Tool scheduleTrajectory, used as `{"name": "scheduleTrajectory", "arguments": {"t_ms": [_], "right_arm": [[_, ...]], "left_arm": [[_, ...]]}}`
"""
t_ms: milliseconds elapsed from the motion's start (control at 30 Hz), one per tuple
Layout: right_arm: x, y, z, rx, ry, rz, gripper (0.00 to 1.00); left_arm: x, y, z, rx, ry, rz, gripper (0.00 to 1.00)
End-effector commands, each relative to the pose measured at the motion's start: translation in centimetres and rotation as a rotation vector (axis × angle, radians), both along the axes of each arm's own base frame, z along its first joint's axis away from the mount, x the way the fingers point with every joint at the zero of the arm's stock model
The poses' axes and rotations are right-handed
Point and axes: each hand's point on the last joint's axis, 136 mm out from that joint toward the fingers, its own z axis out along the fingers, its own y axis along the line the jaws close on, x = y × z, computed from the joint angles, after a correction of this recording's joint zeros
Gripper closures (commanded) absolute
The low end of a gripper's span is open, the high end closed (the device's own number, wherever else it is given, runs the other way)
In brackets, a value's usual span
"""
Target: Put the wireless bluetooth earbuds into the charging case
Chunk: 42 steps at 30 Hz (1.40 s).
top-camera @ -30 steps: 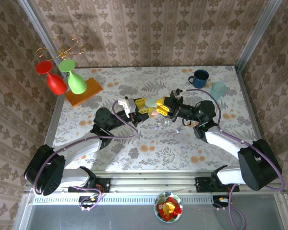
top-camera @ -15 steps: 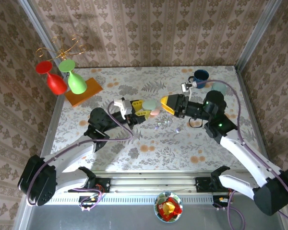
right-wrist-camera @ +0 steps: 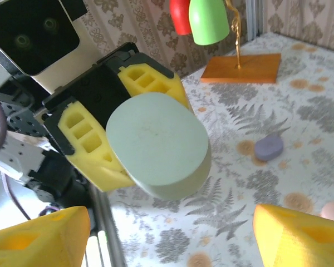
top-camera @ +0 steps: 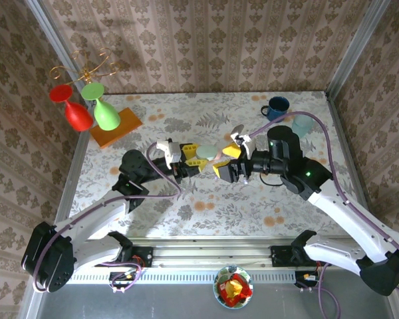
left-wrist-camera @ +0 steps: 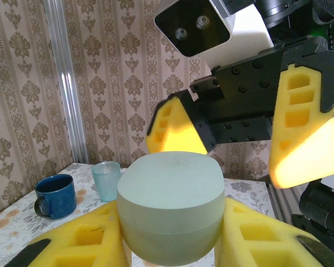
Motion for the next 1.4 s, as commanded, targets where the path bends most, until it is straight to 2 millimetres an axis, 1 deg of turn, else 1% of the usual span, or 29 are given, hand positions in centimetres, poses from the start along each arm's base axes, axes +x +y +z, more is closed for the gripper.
{"name": "scheduleTrajectory", "arguments": {"t_ms": [0,133,400,767,900,967,1100,1200,1367], "right_arm": [[2.0,-0.3,1.0,-0.023,-0.143,-0.067,0.22],[2.7,-0.6,1.1,-0.022,-0.148,-0.107,0.22],[3.0,-1.0,1.5,0.007,-0.142,-0.151,0.22],[3.9,-1.1,1.8,0.038,-0.128,-0.192,0.24],[3.7,-1.0,2.1,0.043,-0.137,-0.177,0.24],[3.1,-0.8,1.9,0.033,-0.155,-0.137,0.23],[3.0,-1.1,1.7,0.024,-0.16,-0.149,0.23],[2.8,-0.8,1.6,0.015,-0.169,-0.12,0.23],[2.0,-0.3,0.4,-0.04,-0.183,-0.054,0.22]], "left_arm": [[-0.3,0.2,-0.1,-0.002,0.006,-0.023,0.68],[-0.4,0.1,-0.2,-0.002,0.011,-0.036,0.69],[-0.6,0.0,-0.4,0.001,0.018,-0.047,0.69],[-0.9,-0.1,-0.5,0.003,0.029,-0.074,0.69],[-0.8,-0.1,-0.4,0.001,0.035,-0.07,0.7],[-0.7,-0.1,-0.3,-0.001,0.043,-0.064,0.7],[-0.8,-0.2,-0.4,0.002,0.043,-0.074,0.7],[-0.7,-0.3,-0.3,0.001,0.049,-0.075,0.7],[-0.2,-0.4,-0.2,0.002,0.074,-0.061,0.71]]}}
